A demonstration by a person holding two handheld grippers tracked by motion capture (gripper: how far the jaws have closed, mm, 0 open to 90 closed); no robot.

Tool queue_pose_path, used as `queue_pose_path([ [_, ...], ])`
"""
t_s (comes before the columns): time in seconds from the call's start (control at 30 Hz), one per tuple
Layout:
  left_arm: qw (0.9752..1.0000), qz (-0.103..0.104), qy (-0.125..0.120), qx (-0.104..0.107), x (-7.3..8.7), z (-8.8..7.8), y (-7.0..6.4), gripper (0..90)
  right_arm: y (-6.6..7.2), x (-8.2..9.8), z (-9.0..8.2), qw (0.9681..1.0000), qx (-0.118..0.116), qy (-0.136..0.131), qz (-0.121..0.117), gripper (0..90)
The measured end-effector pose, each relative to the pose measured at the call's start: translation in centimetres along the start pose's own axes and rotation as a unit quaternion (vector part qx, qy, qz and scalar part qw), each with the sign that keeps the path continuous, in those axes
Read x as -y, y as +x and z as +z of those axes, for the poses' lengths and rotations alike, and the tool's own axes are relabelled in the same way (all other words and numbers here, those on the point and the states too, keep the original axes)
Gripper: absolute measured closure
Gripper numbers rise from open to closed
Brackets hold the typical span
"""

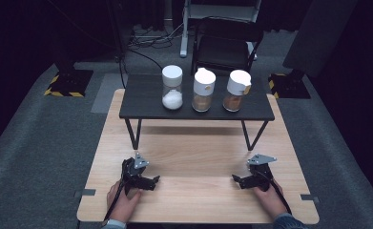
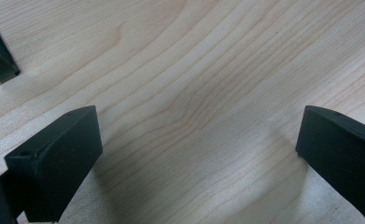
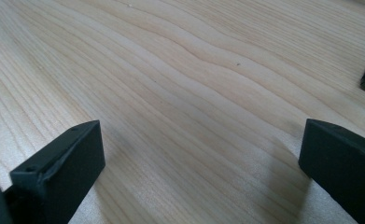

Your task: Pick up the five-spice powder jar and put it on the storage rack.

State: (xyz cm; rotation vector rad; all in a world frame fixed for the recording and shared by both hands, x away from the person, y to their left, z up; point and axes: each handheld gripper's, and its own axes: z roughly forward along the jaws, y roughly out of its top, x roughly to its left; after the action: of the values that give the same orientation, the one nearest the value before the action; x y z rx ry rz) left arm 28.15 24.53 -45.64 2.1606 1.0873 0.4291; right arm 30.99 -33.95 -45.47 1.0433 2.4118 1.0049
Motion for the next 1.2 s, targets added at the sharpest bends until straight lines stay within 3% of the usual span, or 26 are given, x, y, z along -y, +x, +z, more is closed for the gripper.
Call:
queue_pose_path([
  [1.2, 1.0, 0.0, 0.0, 0.001, -0.01, 0.03, 0.08, 0.2, 0.24, -0.13, 0.15, 1.0, 0.006, -0.001, 0.005, 0.1],
])
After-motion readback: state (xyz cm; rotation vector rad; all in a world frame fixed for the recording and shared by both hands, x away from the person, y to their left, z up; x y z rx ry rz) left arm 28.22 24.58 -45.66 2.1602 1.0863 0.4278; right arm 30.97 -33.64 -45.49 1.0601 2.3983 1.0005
